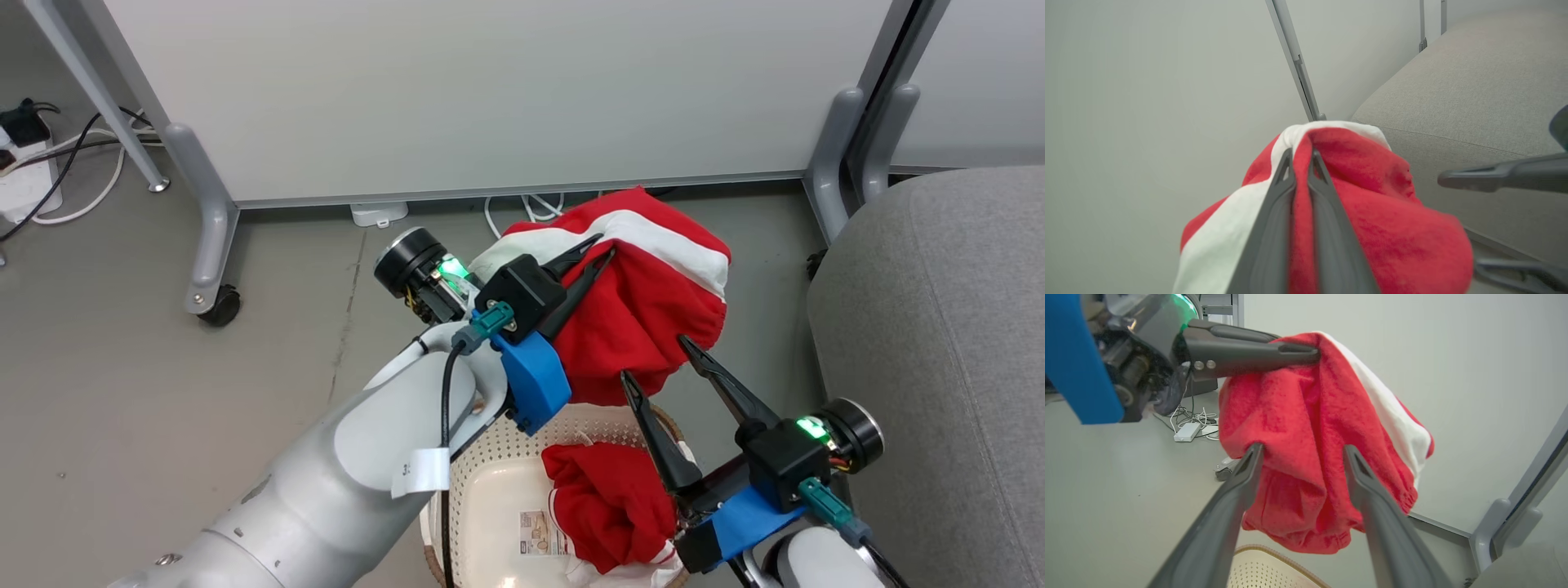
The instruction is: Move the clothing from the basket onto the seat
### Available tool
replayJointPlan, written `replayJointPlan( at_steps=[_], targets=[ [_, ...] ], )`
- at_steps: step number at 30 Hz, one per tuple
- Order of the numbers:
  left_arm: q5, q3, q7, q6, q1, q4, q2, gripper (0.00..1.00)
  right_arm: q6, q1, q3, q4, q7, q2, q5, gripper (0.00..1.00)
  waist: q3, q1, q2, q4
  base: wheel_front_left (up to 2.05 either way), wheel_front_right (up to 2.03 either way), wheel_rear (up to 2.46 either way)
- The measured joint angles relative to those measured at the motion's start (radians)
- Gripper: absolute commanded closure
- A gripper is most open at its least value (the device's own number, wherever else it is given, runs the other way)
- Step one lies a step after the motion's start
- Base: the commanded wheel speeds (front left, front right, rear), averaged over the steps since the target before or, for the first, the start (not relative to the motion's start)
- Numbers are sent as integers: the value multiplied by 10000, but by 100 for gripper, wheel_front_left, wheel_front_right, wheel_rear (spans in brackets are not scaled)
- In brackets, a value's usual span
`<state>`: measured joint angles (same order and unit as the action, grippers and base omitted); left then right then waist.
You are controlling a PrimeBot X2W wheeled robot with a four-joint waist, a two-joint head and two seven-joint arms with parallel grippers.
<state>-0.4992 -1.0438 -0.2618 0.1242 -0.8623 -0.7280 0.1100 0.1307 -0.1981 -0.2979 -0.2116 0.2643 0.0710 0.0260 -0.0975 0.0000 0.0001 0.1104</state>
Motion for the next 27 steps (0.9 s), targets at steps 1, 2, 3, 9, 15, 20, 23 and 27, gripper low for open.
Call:
replayJointPlan(
  at_steps=[1,2,3,9,15,20,23,27],
  targets=[
    [29,-29,0,0,0,33,-35,100,0,-112,-77,-115,0,29,17,0,-21,0,0,39,0,0,0],
    [75,-52,0,2,0,65,-69,100,0,-224,-148,-251,-2,61,63,0,-40,0,0,76,0,0,0],
    [81,-69,2,2,0,98,-94,100,0,-317,-190,-339,0,77,73,0,-59,0,0,110,0,0,0],
    [140,-209,0,15,-3,194,-196,100,0,-784,-359,-974,0,182,207,0,-121,0,0,294,0,0,0],
    [140,-313,0,17,-17,347,-270,100,0,-1111,-535,-1402,0,153,205,0,-171,0,0,423,0,0,0],
    [138,-360,2,17,-25,462,-341,100,0,-1337,-709,-1685,0,65,201,0,-194,0,0,463,0,0,0],
    [136,-382,0,56,-58,545,-389,100,0,-1464,-734,-1825,0,-4,201,0,-215,0,0,480,0,0,0],
    [121,-397,0,58,-67,616,-420,100,0,-1564,-721,-2008,0,-73,173,84,-240,0,0,498,0,0,0]
  ],
)
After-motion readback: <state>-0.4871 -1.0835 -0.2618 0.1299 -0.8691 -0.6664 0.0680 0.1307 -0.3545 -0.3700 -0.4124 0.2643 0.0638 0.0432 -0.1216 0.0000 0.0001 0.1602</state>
